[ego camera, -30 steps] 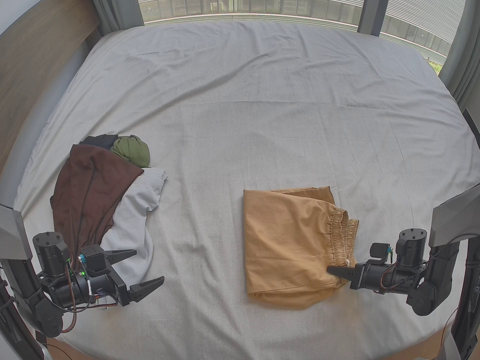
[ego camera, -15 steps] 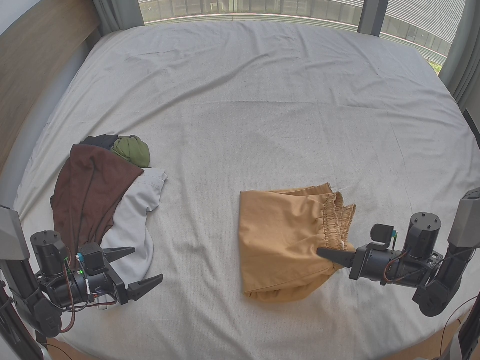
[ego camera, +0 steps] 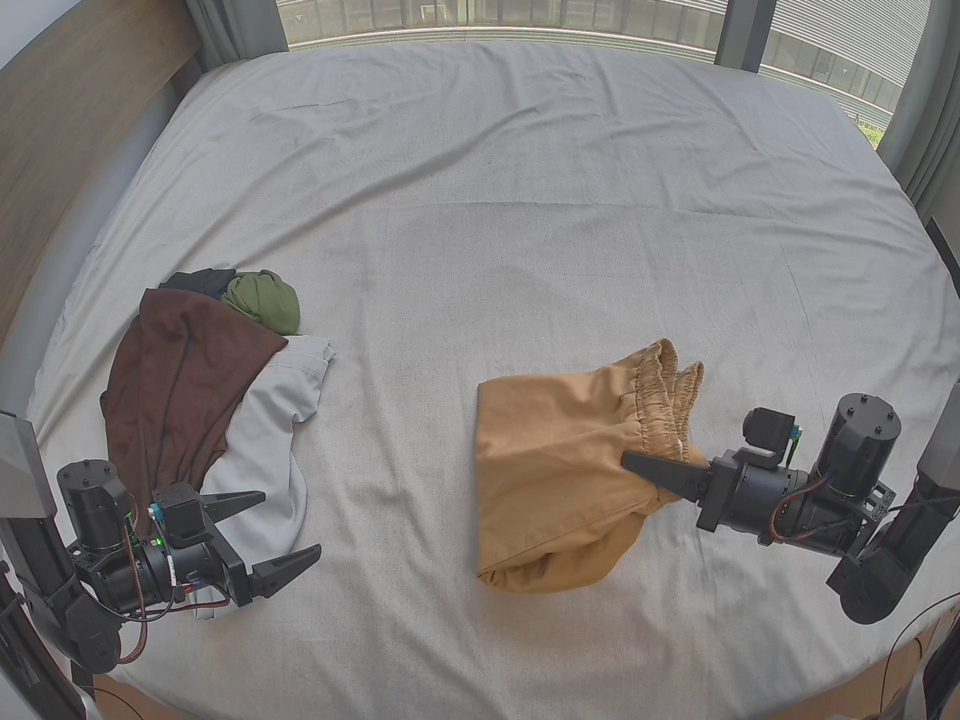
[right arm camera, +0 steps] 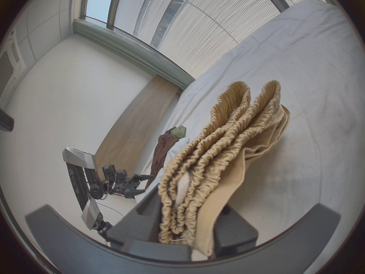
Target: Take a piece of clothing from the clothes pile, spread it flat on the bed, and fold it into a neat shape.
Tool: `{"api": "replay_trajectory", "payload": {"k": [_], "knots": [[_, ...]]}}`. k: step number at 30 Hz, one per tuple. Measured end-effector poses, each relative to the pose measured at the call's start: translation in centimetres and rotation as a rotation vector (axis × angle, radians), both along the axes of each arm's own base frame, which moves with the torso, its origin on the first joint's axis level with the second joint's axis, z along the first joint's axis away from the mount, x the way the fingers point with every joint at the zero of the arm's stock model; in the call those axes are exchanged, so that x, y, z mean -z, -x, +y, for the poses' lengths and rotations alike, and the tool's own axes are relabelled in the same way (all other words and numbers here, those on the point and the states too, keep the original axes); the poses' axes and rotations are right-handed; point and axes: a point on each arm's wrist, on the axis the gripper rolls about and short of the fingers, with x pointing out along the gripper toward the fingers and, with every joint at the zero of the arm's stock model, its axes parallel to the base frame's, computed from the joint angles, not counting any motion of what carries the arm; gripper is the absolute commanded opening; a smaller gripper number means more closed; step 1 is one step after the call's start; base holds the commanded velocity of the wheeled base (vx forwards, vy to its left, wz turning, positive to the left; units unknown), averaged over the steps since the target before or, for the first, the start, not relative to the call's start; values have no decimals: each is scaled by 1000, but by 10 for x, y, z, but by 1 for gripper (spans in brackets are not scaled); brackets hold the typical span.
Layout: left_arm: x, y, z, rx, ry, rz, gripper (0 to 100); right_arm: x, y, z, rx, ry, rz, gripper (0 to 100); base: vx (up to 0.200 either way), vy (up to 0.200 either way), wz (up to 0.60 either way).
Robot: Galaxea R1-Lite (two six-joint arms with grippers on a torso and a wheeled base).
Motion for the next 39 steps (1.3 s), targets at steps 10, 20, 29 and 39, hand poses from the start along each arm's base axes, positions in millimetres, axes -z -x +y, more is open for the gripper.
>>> {"api": "replay_trajectory", "payload": {"k": [10, 20, 29, 39], "knots": [[0, 0, 0, -1, 0, -1, 100, -32, -2, 17, -48, -93, -89, 0, 0, 0, 0], [0, 0, 0, -1, 0, 0, 100, -52, -11, 26, -63, -150, -146, 0, 0, 0, 0], [1, 0, 0, 0, 0, 2, 100, -69, -26, 33, -61, -178, -142, 0, 0, 0, 0], [1, 0, 0, 1, -1, 5, 100, -91, -46, 42, -55, -187, -157, 0, 0, 0, 0]]}}
